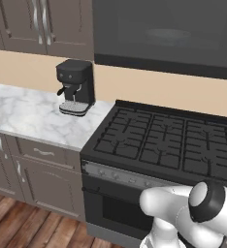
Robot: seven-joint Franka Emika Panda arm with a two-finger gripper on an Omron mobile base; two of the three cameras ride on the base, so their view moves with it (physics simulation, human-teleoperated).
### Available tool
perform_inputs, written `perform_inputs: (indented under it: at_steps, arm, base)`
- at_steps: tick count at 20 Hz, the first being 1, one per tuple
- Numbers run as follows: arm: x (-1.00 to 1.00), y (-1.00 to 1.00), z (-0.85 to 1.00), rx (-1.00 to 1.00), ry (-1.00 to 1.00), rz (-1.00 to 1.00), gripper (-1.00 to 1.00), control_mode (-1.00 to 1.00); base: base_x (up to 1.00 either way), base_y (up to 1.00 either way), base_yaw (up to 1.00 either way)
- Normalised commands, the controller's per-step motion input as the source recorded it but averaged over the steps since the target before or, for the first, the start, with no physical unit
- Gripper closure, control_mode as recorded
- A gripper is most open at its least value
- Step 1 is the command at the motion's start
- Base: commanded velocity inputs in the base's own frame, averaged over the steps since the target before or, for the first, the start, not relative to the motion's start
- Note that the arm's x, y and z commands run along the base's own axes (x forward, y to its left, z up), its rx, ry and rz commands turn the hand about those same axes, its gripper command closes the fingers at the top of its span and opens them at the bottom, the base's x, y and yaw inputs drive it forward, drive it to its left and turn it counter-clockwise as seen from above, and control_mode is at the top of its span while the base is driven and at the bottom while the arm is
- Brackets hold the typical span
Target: Place the bowl containing the potato and carrot in the microwave. Close the microwave door and press the start button to microwave the meal.
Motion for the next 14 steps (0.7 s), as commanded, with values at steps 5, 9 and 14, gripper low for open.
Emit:
perform_inputs:
  at_steps: [5, 9, 14]
  arm:
    - [-0.1, -0.48, 0.03, 0.17, -0.19, 0.0, 1.0, -1.0]
    - [-0.09, -0.5, 0.1, 0.38, -0.09, 0.07, 1.0, -1.0]
    - [-0.23, -0.19, 0.14, 0.27, -0.02, 0.13, 1.0, -1.0]
  base:
    - [0.0, 0.0, 0.0]
    - [0.0, 0.0, 0.0]
    - [0.0, 0.0, 0.0]
